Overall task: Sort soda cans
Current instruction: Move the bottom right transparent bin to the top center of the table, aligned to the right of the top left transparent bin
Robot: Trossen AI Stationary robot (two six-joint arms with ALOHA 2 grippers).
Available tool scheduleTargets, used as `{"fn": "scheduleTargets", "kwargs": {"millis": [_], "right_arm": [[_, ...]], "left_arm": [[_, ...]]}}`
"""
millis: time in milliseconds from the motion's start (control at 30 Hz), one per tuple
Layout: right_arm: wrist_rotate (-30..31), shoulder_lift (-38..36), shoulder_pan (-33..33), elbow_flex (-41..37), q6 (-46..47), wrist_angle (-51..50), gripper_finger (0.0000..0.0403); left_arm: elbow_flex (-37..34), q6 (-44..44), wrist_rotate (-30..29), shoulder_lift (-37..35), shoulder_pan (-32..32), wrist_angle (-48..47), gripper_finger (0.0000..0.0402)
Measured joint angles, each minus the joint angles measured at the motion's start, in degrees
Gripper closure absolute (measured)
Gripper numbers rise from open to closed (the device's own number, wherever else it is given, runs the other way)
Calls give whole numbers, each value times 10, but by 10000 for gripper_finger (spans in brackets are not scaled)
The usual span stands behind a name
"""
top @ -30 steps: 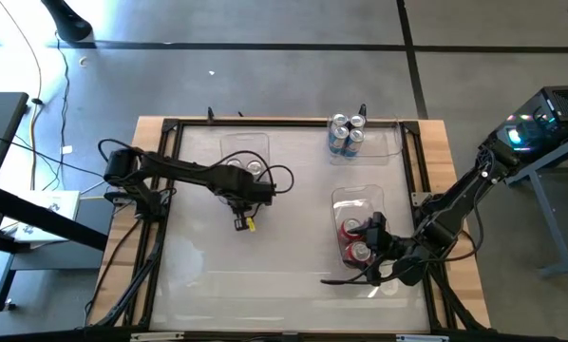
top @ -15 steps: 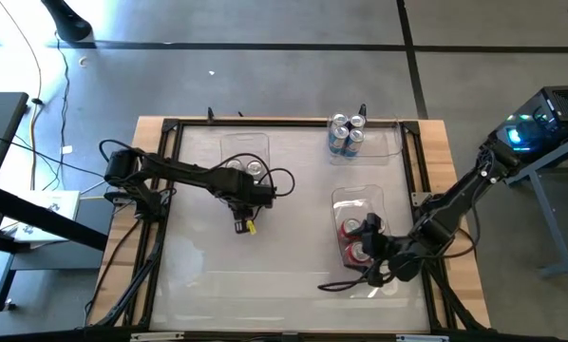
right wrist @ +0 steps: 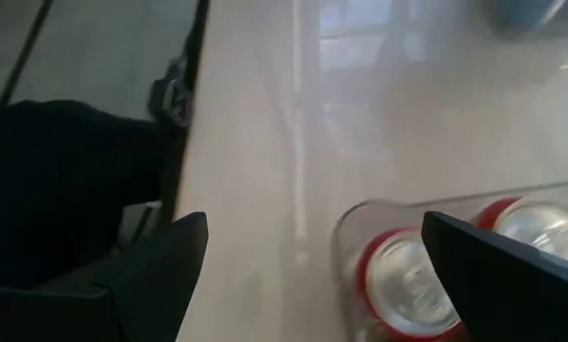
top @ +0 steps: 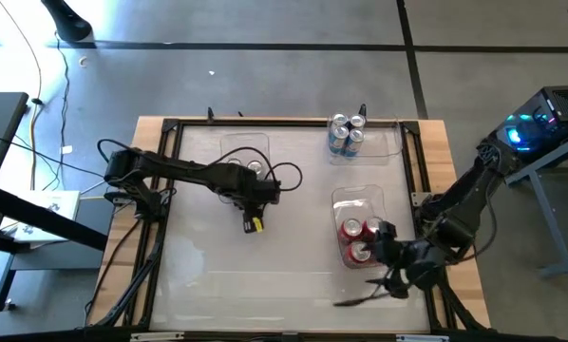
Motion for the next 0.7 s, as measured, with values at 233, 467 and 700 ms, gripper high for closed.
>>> {"fn": "scheduleTargets", "kwargs": {"millis": [233, 467, 700], "right_arm": [[-18, 27, 61, 0, 92, -3, 18], [-49, 101, 72, 0, 141, -76, 18], [-107, 153, 36, 0, 92, -99, 45]], "left_arm": [[45, -2, -2, 0, -5, -8, 211], [68, -21, -109, 0, -55, 38, 211], [68, -70, -204, 0, -125, 94, 211]]}}
